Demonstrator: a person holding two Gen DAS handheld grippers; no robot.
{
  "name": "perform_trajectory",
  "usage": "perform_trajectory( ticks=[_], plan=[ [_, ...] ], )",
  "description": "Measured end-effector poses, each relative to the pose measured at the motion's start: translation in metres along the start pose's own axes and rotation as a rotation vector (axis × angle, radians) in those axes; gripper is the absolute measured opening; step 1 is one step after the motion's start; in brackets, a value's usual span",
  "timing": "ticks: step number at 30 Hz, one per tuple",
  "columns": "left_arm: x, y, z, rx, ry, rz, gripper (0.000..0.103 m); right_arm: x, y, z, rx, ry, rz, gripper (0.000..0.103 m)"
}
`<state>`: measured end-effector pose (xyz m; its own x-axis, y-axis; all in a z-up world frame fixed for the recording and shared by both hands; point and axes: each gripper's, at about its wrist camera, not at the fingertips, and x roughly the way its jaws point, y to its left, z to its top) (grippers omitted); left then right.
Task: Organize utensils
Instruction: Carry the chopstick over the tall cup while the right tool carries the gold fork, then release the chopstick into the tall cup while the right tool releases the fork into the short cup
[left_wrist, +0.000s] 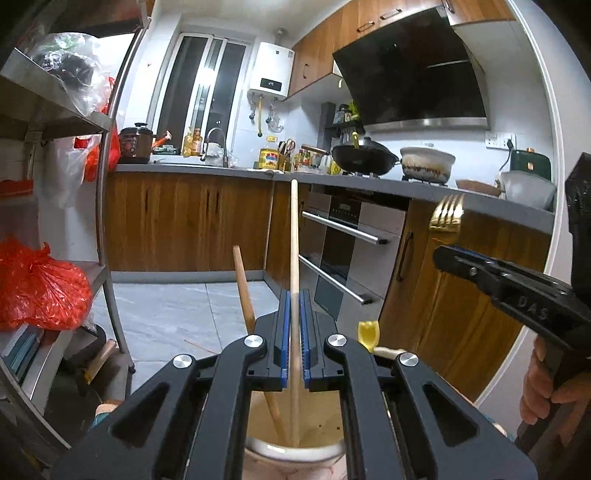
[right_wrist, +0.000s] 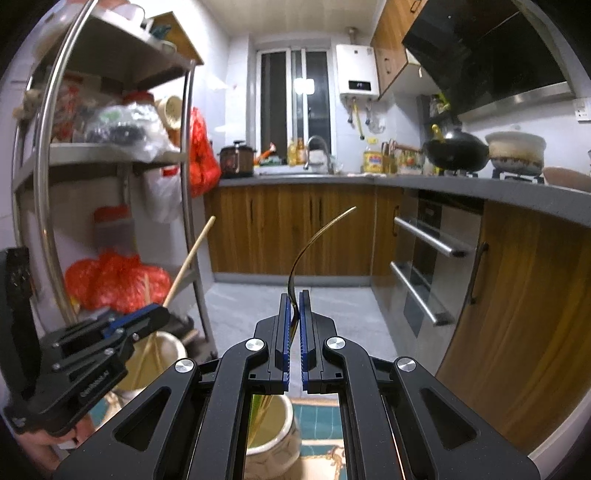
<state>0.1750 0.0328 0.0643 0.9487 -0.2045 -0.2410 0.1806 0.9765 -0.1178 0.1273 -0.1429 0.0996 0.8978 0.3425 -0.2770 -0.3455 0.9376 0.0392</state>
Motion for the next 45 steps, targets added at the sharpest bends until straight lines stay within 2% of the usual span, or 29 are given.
perform_trajectory(
  ticks=[7,14,30,34,36,41,44,45],
  plan=[
    [-0.001,-0.005,-0.010,0.081,0.073,0.016,0.005,0.013,-0.001,-0.017,0.002,0.064,0.005,0.005],
    [-0.006,-0.003,-0.008,0.084,0.083,0.007,0.006,0.020,-0.002,-0.027,0.016,0.096,0.007,0.005],
    [-0.017,0.002,-0.006,0.067,0.081,0.013,0.008,0.025,-0.007,-0.026,0.018,0.094,-0.016,0.006],
    [-0.017,0.002,-0.005,0.068,0.081,0.015,0.011,0.022,-0.009,-0.025,0.026,0.092,-0.004,0.019],
    [-0.019,0.002,-0.004,0.071,0.075,0.022,0.030,0.019,-0.011,-0.025,0.029,0.088,0.001,0.028],
    [-0.028,0.001,-0.002,0.087,0.071,0.033,0.039,0.006,-0.015,-0.024,0.048,0.076,0.025,0.042],
    [-0.033,0.001,0.000,0.089,0.073,0.041,0.048,-0.001,-0.016,-0.024,0.060,0.079,0.044,0.066],
    [-0.036,0.001,0.000,0.088,0.072,0.044,0.051,-0.005,-0.016,-0.023,0.063,0.077,0.053,0.079]
  ],
)
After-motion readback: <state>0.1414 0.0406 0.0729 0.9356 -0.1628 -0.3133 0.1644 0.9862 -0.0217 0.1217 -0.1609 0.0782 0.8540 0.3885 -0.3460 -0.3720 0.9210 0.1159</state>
